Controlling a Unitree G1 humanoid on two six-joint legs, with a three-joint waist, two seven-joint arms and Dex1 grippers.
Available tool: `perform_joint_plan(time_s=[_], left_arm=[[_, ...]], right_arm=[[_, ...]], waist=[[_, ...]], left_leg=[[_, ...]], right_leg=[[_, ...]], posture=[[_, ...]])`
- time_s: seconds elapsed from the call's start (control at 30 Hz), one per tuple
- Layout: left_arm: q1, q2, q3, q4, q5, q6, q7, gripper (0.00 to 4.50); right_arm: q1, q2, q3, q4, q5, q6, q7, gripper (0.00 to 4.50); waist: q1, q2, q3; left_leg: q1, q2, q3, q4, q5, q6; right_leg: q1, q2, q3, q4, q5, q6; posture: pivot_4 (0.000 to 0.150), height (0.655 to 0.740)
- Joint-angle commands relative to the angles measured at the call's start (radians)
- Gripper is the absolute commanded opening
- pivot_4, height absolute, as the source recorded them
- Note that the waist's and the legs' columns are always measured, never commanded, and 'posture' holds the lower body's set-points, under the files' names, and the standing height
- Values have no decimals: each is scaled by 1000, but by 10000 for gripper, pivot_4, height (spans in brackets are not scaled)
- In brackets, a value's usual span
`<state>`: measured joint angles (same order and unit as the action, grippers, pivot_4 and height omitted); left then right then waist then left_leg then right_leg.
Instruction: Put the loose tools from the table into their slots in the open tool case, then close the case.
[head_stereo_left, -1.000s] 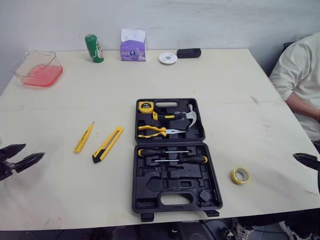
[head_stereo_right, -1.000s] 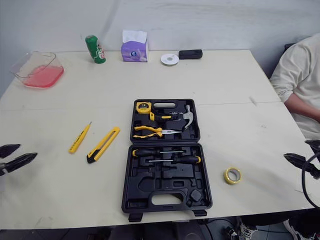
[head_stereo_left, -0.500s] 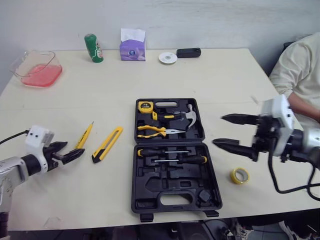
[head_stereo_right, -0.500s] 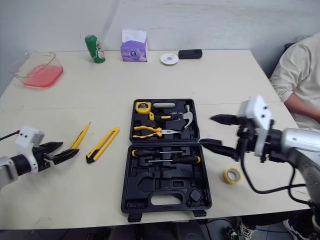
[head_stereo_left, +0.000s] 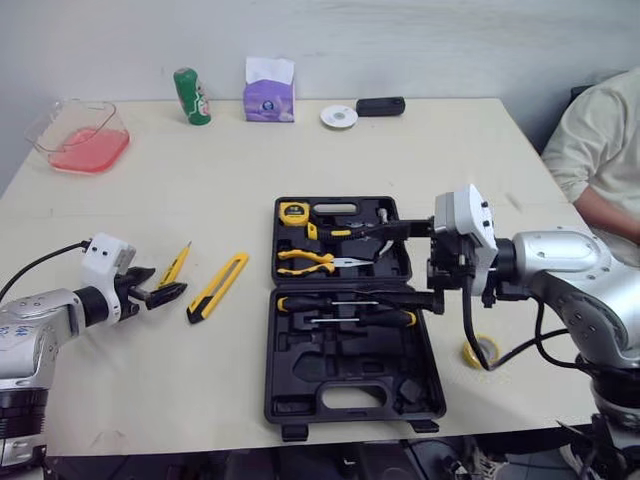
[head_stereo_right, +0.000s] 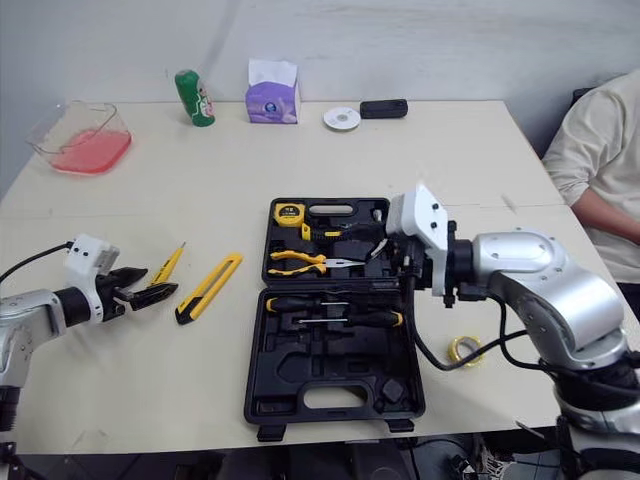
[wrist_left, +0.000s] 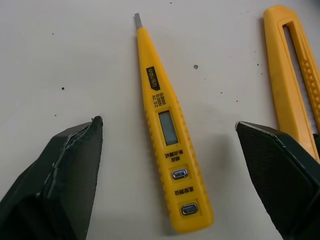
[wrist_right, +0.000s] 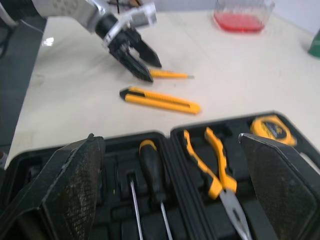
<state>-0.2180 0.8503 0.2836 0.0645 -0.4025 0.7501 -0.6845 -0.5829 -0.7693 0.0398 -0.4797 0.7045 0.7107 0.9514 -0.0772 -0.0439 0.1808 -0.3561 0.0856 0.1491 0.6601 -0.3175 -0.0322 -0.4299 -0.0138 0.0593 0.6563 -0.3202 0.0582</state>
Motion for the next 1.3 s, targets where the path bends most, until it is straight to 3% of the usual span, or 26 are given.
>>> perform_joint_plan(time_s=[0.03,0.17,0.2,0.43,0.47,0.57,0.7,0.93,1.07,1.3], left_arm=[[8,-25,-24,0,-5,21,-12,27247],[12,-34,-11,-29,-13,40,-7,8321],[16,-34,-5,-36,-16,40,-8,5458],[33,9,31,-114,-1,-33,-31,5561],[45,54,20,-183,2,-68,-86,5561],[42,150,-37,-378,-40,-93,-226,5561],[-80,181,-215,-542,-92,-63,-336,5561],[-338,98,-493,-526,3,-10,-359,5561],[-483,-56,-699,-460,101,64,-315,5561],[-509,-32,-789,-495,121,120,-392,5561]], right_arm=[[-31,15,6,-8,-5,-22,11,45000],[-41,26,14,-3,-5,-21,12,45000],[-40,27,17,-3,-7,-23,13,45000],[-28,18,7,-7,-9,-17,20,45000],[-11,-1,-3,-11,-5,-12,31,45000],[49,-60,-36,-33,15,0,71,45000],[129,-126,-84,-70,55,29,97,45000],[239,-199,-149,-125,100,57,107,45000],[328,-250,-223,-143,104,79,100,45000],[404,-267,-287,-200,148,109,67,45000]], waist=[[0,0,0],[4,0,0],[5,0,0],[5,0,0],[4,0,0],[8,-5,1],[26,0,2],[18,0,2],[25,1,4],[19,1,4]], left_leg=[[0,0,0,0,0,0],[0,-1,0,1,0,1],[0,-1,0,1,0,1],[-1,0,0,1,-1,2],[-1,0,0,1,-1,2],[-5,1,-2,1,-1,0],[-6,-2,-1,1,-2,2],[-7,-4,-1,5,-1,2],[-5,-5,-4,6,-1,2],[-4,-3,-5,5,0,2]], right_leg=[[1,0,0,0,0,0],[1,-1,0,1,0,0],[1,-1,0,1,0,0],[0,-1,0,0,0,0],[0,-1,0,0,0,0],[-4,-1,-2,0,0,-1],[-3,-3,-2,-3,0,0],[-2,4,1,-3,1,2],[0,5,2,-2,1,3],[-1,5,5,-1,1,3]], posture=[[1500,7244],[1500,7244],[1500,7244],[1500,7244],[1500,7244],[1500,7244],[1500,7244],[1500,7244],[1500,7244],[1500,7244]])
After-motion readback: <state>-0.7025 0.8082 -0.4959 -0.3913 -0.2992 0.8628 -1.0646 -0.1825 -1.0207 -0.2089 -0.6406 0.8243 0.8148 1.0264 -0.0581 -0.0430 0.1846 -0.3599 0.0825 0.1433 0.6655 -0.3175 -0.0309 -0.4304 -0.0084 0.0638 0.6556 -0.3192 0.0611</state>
